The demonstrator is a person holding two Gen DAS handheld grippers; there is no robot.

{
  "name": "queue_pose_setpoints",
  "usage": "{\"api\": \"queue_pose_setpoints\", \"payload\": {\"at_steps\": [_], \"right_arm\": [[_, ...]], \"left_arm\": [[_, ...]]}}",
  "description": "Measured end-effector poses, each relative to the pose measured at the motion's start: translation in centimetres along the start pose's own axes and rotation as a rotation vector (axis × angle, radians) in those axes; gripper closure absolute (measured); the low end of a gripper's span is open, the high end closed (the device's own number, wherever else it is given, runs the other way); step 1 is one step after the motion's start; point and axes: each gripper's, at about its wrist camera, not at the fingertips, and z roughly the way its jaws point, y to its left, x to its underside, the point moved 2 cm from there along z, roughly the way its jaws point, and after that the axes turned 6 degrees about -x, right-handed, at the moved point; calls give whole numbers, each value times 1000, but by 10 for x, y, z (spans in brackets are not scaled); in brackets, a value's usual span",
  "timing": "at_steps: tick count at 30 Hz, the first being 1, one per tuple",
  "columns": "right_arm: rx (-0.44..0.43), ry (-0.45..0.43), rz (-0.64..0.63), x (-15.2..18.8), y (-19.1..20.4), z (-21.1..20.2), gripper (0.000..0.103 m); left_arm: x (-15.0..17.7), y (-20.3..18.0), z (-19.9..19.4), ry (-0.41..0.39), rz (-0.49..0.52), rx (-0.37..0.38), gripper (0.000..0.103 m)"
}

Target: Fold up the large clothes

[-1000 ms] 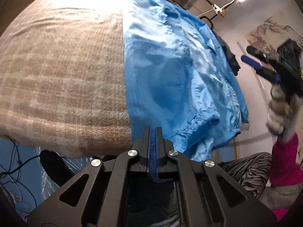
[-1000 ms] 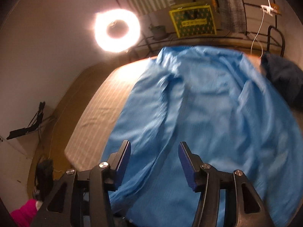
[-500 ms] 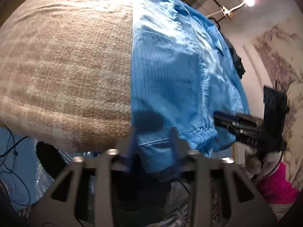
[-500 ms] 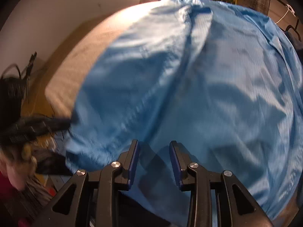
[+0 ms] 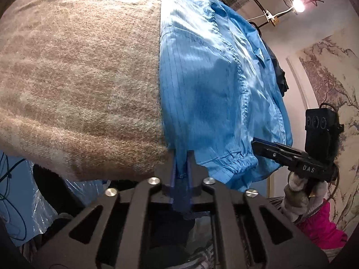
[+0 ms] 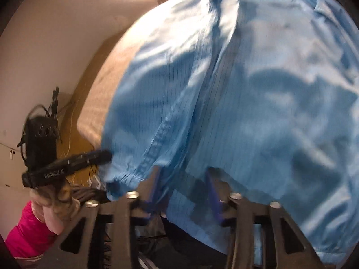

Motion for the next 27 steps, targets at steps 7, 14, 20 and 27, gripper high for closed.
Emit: {"api": "queue_pose_setpoints", "payload": {"at_steps": [7,14,20,27], "right_arm": [[-128,1,21,-1,28,4,102],[-49,29,-12,5,24,18,98],[33,-105,-126,20,25,-29,62],[129,-259,-65,42,-12,-105,59]], "left_arm": [[-5,2,-39,-107,-3,-8,102],[2,-4,-13,-53,79,-125,102],[4,-19,-37,-129,145,-174,102],[4,-54,-61,-211,209,-156,101]]}}
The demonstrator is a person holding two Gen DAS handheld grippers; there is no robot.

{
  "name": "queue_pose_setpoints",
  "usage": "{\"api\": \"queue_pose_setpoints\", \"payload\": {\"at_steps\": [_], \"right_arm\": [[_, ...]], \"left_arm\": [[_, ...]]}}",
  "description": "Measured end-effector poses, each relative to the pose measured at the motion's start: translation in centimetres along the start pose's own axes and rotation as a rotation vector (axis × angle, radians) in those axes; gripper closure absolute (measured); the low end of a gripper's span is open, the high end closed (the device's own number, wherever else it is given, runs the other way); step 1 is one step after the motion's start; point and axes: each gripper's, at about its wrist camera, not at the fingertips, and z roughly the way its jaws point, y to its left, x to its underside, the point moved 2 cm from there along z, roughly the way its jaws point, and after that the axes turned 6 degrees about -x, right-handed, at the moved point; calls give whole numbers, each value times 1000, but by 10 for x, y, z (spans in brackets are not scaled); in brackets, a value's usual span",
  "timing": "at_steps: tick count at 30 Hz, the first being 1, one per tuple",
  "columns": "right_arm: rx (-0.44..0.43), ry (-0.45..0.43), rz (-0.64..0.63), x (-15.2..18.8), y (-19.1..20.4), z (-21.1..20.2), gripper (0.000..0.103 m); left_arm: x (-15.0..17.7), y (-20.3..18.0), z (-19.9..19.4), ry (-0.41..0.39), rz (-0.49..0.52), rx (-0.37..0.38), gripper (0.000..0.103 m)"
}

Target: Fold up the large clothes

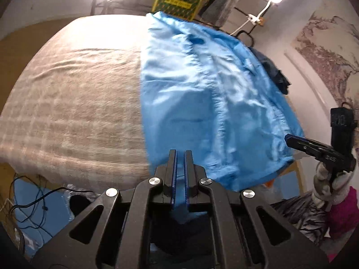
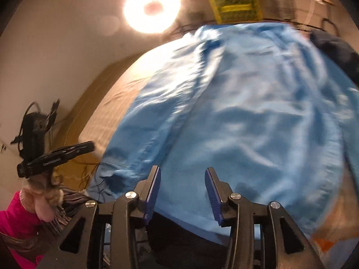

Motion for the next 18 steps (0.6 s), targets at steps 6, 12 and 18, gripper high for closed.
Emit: {"api": "queue_pose_setpoints", "payload": {"at_steps": [6,12,18], "right_arm": [[173,-77,88,-5,-73,-67,43],[290,-137,187,-1,-139,-112,43],[367,-165,290,10,-198,-138,43]], "left_arm": [[-2,-57,10,47,95,102,91],[0,-125,40,100,188,190,91],[1,-197,82,145,247,273,91]]}}
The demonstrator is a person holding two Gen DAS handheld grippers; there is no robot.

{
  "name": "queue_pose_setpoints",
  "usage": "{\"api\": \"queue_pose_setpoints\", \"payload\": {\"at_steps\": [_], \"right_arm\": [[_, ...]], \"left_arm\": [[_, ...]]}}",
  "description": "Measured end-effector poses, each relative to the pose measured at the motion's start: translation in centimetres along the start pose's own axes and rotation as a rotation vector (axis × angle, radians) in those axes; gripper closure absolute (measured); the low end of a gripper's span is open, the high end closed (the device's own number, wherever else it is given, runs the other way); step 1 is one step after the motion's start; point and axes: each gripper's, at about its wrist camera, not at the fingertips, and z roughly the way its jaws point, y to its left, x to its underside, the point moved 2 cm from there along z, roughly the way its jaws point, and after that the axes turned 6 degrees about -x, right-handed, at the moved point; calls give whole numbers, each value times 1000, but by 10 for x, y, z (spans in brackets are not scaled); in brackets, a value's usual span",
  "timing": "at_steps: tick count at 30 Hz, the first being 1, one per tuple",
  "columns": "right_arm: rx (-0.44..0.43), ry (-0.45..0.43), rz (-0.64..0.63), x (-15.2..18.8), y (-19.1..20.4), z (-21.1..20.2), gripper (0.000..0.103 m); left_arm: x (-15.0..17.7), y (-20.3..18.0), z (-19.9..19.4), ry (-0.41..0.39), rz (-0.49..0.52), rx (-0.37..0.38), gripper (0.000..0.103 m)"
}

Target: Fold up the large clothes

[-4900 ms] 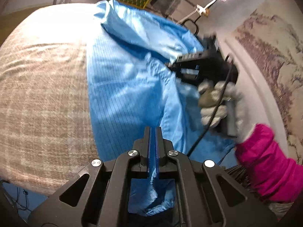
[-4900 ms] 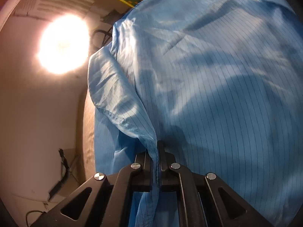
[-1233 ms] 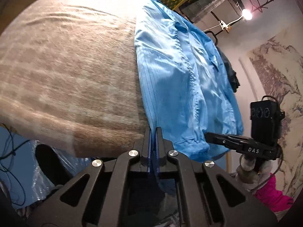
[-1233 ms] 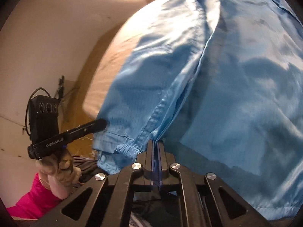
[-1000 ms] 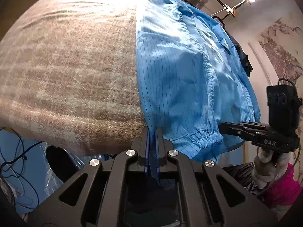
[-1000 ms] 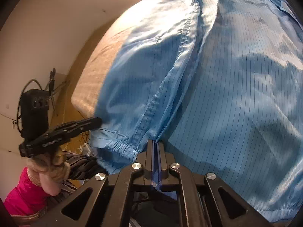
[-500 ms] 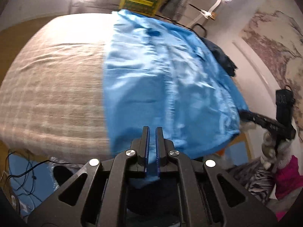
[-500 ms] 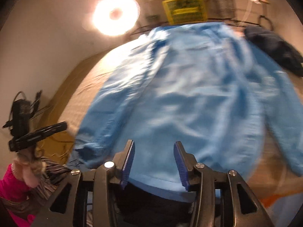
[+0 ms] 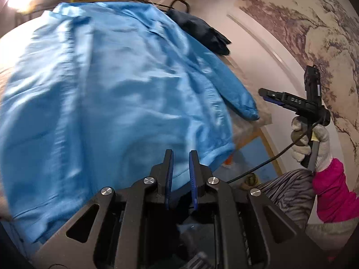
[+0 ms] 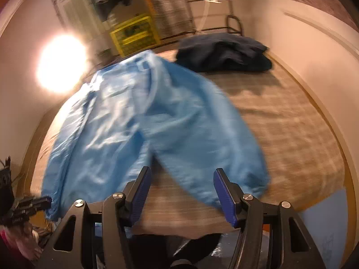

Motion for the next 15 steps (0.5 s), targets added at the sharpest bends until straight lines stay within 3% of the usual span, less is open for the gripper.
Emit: {"api": "queue_pose_setpoints", "payload": {"at_steps": [5,9,13,15], "right_arm": [[64,11,92,-6,-54,8,43],[94,23,184,-10,-93,20,36],[73,45,222,-15,-111,37,36],[75,66,210,-16,-111,46,36]], "left_arm": [[-15,-33,49,37,13,30,91],[-17,-53,81,78,21,70,91],[-9,-70,115,153,21,114,91],[-8,-72,116,133,11,133,91]]}}
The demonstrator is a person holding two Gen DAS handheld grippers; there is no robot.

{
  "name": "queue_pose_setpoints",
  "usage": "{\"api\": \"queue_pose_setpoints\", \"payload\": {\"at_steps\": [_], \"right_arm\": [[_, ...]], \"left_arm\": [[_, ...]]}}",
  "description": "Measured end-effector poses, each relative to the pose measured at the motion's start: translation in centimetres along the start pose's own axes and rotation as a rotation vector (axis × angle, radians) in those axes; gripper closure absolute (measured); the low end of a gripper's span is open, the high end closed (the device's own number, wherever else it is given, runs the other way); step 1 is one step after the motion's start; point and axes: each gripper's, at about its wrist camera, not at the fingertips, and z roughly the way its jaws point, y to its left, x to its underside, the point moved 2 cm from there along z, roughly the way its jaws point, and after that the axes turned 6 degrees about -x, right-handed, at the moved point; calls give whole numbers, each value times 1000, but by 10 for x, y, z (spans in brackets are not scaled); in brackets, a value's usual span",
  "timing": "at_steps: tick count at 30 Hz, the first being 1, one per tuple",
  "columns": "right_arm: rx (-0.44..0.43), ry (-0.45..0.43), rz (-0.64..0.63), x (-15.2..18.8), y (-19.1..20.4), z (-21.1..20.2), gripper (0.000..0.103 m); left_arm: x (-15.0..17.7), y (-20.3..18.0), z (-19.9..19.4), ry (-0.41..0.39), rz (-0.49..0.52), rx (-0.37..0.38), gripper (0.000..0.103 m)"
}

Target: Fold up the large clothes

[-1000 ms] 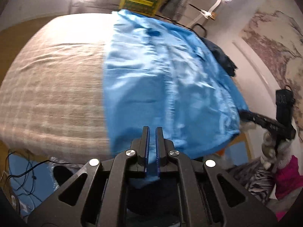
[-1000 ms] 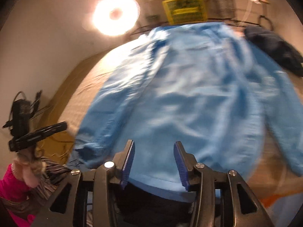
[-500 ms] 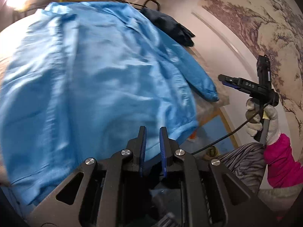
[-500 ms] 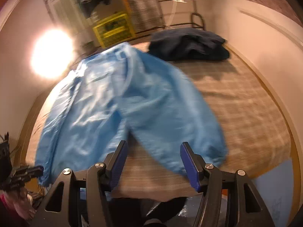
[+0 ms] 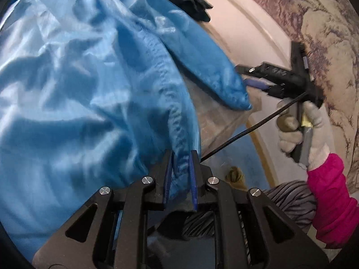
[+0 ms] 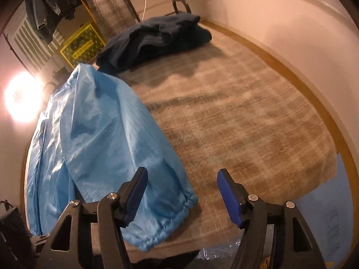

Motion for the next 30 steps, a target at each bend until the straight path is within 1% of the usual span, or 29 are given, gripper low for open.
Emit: {"api": "queue_pose_setpoints", "payload": {"at_steps": [2,4,5,6,9,11,14,17,20,23,26,30], "right_arm": [[9,15,-24,-1,4,8,37],[-5,31,-44,-4,10,13,48],[-19,44,-47,-4,12,16,72],[-38,63,-43,-5,14,19,88],[-49,57,-45,-6,21,17,101],[-51,19,-55,-8,28,6,102],[-81,-44,-71,-9,45,-16,103],[-104,-96,-130,-5,75,-37,103],[-155,-127,-208,5,117,-55,103],[-177,-135,-310,17,157,-64,103],[-218,-129,-416,35,205,-69,103],[-277,-97,-592,70,270,-70,103]], "left_arm": [[-1,-1,0,7,-9,12,91],[-2,-2,-4,22,-4,17,91],[-2,-1,-7,24,-4,19,91],[-1,0,-14,20,-8,21,91],[-3,9,-36,-13,-34,17,91],[-4,18,-56,-46,-66,23,91],[-5,32,-85,-95,-96,15,91],[-5,50,-115,-145,-136,1,91],[-8,69,-139,-189,-179,-12,91],[-10,89,-161,-237,-216,-33,91],[-9,108,-181,-285,-255,-58,91],[-3,136,-200,-326,-307,-80,91]]}}
